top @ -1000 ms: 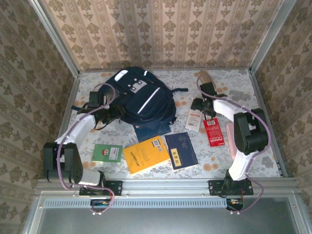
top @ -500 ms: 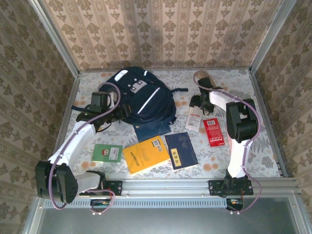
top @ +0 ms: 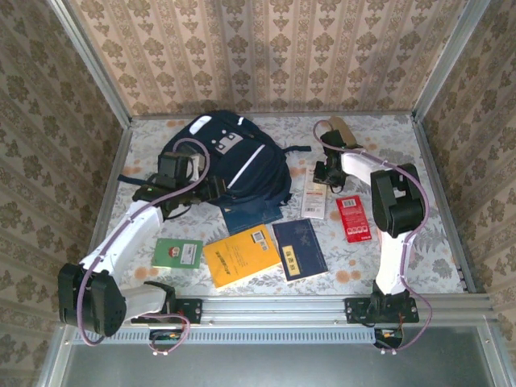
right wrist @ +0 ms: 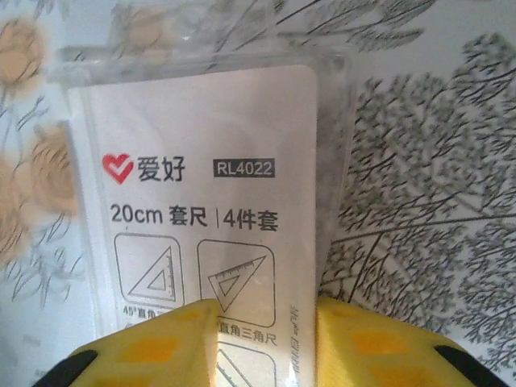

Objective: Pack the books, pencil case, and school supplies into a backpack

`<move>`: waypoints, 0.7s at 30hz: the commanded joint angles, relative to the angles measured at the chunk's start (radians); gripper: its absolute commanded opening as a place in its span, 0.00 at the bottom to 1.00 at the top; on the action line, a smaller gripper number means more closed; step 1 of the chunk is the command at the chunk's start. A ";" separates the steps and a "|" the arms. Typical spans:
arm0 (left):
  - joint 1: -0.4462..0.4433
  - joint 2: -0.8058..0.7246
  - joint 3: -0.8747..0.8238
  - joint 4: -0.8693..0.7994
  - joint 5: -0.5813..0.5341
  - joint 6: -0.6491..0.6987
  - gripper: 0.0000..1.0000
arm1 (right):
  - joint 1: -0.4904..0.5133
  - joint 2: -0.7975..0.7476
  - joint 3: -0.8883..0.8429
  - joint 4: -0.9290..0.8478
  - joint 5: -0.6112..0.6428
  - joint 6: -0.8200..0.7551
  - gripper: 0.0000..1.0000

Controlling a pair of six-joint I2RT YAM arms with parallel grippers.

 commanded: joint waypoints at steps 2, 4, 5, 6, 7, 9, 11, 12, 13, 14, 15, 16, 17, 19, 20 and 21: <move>-0.066 0.015 0.038 -0.014 -0.016 0.026 0.57 | 0.019 -0.083 -0.071 0.004 -0.101 -0.012 0.22; -0.092 0.027 0.043 -0.005 -0.024 0.024 0.57 | 0.018 -0.112 -0.095 0.028 -0.148 -0.001 0.17; -0.131 0.038 0.048 -0.003 -0.024 0.024 0.57 | 0.018 -0.129 -0.113 0.055 -0.189 0.012 0.16; -0.151 0.052 0.051 0.002 -0.024 0.024 0.57 | 0.017 -0.148 -0.135 0.082 -0.225 0.030 0.14; -0.167 0.064 0.055 0.004 -0.023 0.024 0.57 | 0.015 -0.162 -0.152 0.107 -0.258 0.044 0.13; -0.197 0.089 0.057 0.017 -0.015 0.021 0.56 | 0.011 -0.200 -0.205 0.181 -0.337 0.086 0.10; -0.217 0.106 0.053 0.035 -0.002 0.013 0.56 | 0.002 -0.229 -0.252 0.241 -0.392 0.128 0.08; -0.224 0.110 0.051 0.042 0.001 0.011 0.56 | -0.001 -0.241 -0.267 0.262 -0.413 0.144 0.07; -0.229 0.116 0.051 0.045 0.003 0.009 0.55 | -0.002 -0.251 -0.279 0.278 -0.430 0.152 0.05; -0.233 0.120 0.051 0.047 0.004 0.009 0.55 | -0.001 -0.262 -0.290 0.290 -0.444 0.163 0.04; -0.234 0.122 0.051 0.047 0.005 0.008 0.55 | -0.002 -0.272 -0.300 0.301 -0.451 0.172 0.03; -0.234 0.121 0.051 0.046 0.005 0.009 0.55 | -0.001 -0.280 -0.304 0.302 -0.451 0.176 0.02; -0.234 0.120 0.051 0.046 0.004 0.009 0.54 | -0.001 -0.291 -0.308 0.299 -0.446 0.176 0.00; -0.234 0.113 0.051 0.042 -0.002 0.009 0.54 | -0.002 -0.320 -0.316 0.284 -0.407 0.169 0.00; -0.234 0.109 0.052 0.040 -0.004 0.010 0.55 | -0.002 -0.342 -0.321 0.281 -0.392 0.166 0.00; -0.234 0.104 0.051 0.041 -0.006 0.011 0.55 | -0.002 -0.362 -0.324 0.275 -0.383 0.160 0.00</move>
